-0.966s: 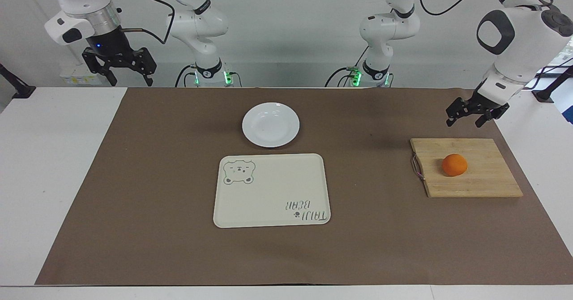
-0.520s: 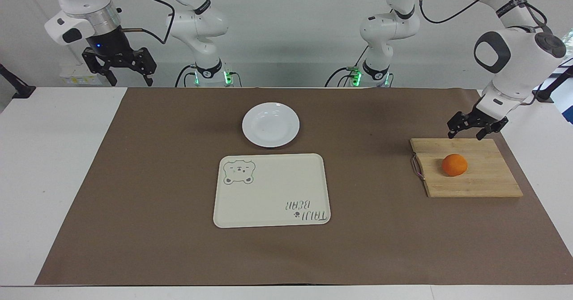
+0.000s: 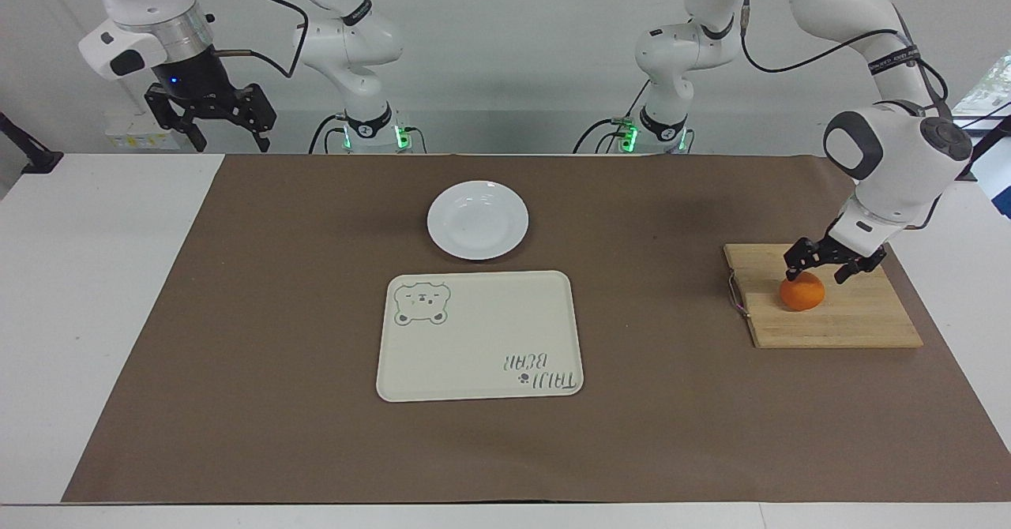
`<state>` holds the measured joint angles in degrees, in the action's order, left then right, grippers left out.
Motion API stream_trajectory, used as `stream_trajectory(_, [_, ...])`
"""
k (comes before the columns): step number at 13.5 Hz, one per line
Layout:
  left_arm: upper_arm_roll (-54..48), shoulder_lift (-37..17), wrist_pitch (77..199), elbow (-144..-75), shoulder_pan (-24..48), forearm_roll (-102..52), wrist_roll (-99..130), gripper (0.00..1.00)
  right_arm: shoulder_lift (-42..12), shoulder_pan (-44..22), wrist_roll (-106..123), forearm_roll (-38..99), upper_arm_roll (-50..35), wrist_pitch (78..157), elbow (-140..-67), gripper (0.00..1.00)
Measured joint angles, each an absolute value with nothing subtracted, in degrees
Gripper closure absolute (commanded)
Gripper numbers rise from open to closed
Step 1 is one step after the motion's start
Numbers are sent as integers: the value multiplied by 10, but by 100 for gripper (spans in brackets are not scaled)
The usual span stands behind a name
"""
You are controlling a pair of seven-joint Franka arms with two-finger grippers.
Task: Place orange and plate with both arms
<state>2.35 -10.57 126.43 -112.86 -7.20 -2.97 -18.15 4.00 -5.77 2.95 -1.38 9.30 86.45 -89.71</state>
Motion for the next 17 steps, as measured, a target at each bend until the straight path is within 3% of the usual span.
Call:
stream_trajectory(9, [22,-145,1326,-1151,-72,-30,-183,0,40,-58,29,-14,93,865,-897,0])
stream_trajectory(11, [22,-148,1348,-1166,-72,-30,-183,85,40,-58,29,-14,93,865,-897,0])
stream_trajectory(12, [22,-149,1358,-1173,-72,-30,-183,100,40,-58,29,-14,93,865,-897,0])
stream_trajectory(17, [19,-146,1363,-1170,-71,-30,-176,100,40,-58,29,-14,93,865,-897,0])
